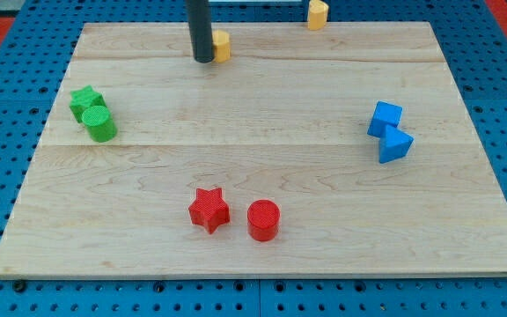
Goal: Move the blue blocks to the bottom side of the board
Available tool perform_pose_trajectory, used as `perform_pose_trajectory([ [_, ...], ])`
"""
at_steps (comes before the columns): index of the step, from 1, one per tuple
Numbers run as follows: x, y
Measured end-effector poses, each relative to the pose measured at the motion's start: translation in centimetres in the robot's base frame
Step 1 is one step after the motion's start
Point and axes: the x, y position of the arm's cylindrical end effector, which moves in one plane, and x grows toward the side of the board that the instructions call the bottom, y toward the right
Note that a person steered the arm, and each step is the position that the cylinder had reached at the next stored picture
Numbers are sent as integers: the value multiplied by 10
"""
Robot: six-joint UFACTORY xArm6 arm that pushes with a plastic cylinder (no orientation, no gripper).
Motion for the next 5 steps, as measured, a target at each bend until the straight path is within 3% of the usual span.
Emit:
perform_pose_trajectory([
  [1,-41,42],
  [3,5,76],
  [5,6,94],
])
